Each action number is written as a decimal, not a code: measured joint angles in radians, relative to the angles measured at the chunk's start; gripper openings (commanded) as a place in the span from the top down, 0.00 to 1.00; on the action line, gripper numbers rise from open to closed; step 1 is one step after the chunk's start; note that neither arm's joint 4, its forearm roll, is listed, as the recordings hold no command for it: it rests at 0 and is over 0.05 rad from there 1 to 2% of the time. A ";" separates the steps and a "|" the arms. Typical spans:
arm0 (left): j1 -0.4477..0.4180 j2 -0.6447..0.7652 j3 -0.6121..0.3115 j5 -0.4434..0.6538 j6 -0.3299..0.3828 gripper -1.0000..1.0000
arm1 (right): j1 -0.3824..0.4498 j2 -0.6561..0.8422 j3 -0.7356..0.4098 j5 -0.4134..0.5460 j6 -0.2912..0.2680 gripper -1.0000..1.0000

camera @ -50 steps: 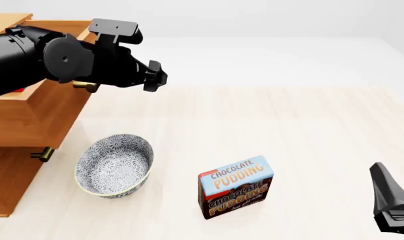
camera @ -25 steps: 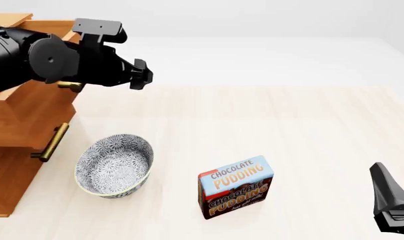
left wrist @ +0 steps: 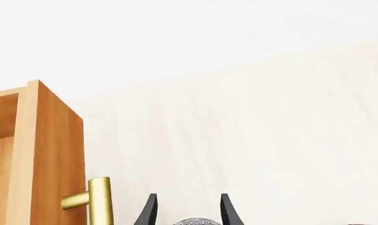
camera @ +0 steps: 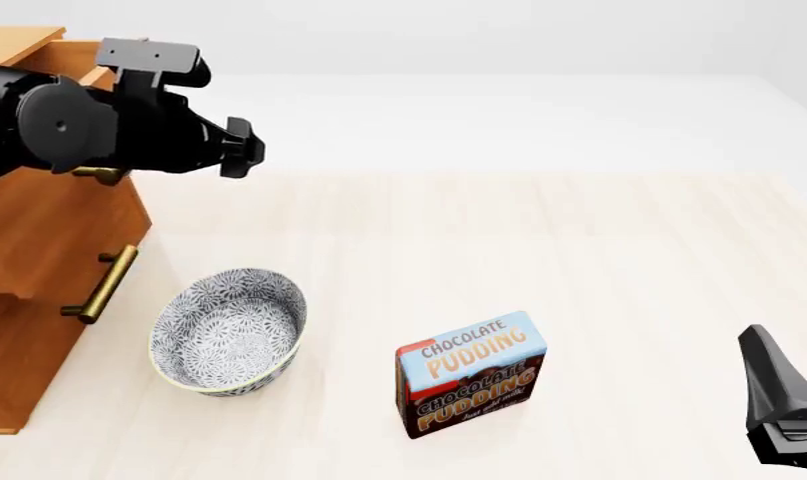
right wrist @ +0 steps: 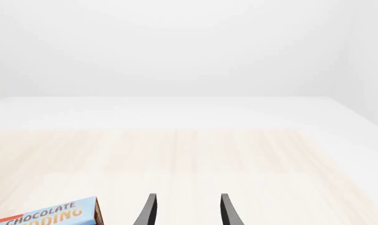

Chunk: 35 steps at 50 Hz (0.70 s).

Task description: Put the butter at the back in the top drawer of the cabinet and close it.

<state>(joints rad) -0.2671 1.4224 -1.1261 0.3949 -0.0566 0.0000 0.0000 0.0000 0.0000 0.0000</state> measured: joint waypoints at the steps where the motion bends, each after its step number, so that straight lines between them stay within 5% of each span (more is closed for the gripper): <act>1: 0.004 -0.002 0.002 -0.001 0.000 0.00 | 0.000 0.000 0.000 0.000 0.000 0.00; 35: 0.142 -0.080 0.078 -0.002 0.017 0.00 | 0.000 0.000 0.000 0.000 0.000 0.00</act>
<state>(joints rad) -0.1255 1.3424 -1.0480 0.3932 -0.0398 0.0000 0.0000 0.0000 0.0000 0.0000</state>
